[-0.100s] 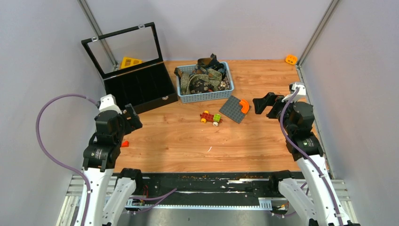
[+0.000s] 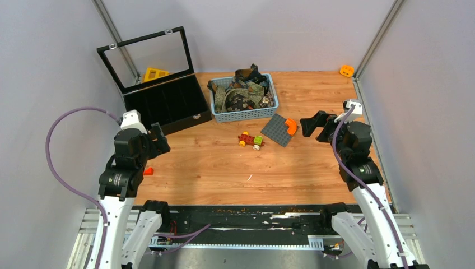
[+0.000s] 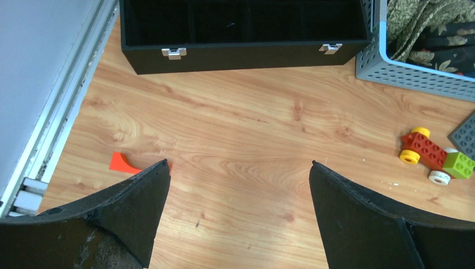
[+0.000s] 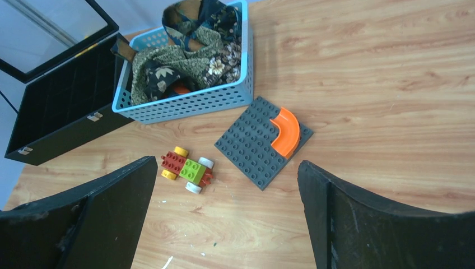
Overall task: Roll the ties
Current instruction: Pick up the tie from the bin.
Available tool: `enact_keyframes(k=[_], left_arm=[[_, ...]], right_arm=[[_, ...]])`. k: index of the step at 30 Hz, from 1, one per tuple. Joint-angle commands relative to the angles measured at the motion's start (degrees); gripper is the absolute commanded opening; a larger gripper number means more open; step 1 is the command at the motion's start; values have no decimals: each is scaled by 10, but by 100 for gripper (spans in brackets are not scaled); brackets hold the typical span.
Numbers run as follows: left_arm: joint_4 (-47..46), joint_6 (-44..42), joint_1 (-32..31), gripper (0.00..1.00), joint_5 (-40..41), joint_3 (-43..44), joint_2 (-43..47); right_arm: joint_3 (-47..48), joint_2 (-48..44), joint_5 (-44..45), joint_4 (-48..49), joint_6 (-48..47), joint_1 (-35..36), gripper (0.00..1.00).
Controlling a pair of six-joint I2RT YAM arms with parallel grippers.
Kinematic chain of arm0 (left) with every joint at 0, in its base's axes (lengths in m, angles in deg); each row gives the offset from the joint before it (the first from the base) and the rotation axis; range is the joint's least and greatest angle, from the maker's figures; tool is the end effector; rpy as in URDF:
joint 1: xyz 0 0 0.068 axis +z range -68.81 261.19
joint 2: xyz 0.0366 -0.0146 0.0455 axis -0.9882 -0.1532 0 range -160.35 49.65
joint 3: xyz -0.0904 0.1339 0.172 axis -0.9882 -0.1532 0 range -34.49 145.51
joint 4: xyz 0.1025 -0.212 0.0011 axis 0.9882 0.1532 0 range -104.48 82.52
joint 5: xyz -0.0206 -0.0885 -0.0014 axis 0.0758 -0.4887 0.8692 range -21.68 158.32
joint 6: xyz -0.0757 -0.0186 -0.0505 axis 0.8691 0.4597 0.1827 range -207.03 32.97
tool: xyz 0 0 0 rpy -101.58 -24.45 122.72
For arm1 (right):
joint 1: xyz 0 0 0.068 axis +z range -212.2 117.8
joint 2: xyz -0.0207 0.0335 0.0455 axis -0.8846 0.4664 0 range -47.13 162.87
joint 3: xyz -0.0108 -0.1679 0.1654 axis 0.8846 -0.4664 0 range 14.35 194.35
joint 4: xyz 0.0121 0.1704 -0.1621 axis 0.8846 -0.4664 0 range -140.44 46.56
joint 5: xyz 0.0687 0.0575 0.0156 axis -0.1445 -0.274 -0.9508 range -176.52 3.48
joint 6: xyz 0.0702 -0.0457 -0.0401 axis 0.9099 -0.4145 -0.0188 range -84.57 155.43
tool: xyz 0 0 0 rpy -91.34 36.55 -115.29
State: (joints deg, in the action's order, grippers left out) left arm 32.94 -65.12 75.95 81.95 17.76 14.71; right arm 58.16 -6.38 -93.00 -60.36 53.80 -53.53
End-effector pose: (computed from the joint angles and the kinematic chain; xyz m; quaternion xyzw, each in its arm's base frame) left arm 0.1597 0.0051 0.2867 -0.1834 0.8427 -0.0163 0.5059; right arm 0.2111 0.0418 0.2947 0.0318 0.7862 0.1872 0.5881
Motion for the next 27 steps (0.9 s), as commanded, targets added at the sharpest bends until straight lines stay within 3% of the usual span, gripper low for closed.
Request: enact_keyframes(k=[1, 8, 18, 27], left_arm=[[1, -50, 0, 100, -23, 28, -19], [-40, -36, 0, 100, -92, -18, -9], [-42, -32, 0, 100, -113, -32, 18], [-39, -28, 0, 100, -105, -35, 26]], right_arm=[[-17, 5, -2, 22, 37, 0, 99], [-14, 63, -109, 89, 3, 12, 99], [155, 272, -61, 65, -56, 143, 99], [301, 468, -49, 40, -67, 205, 97]])
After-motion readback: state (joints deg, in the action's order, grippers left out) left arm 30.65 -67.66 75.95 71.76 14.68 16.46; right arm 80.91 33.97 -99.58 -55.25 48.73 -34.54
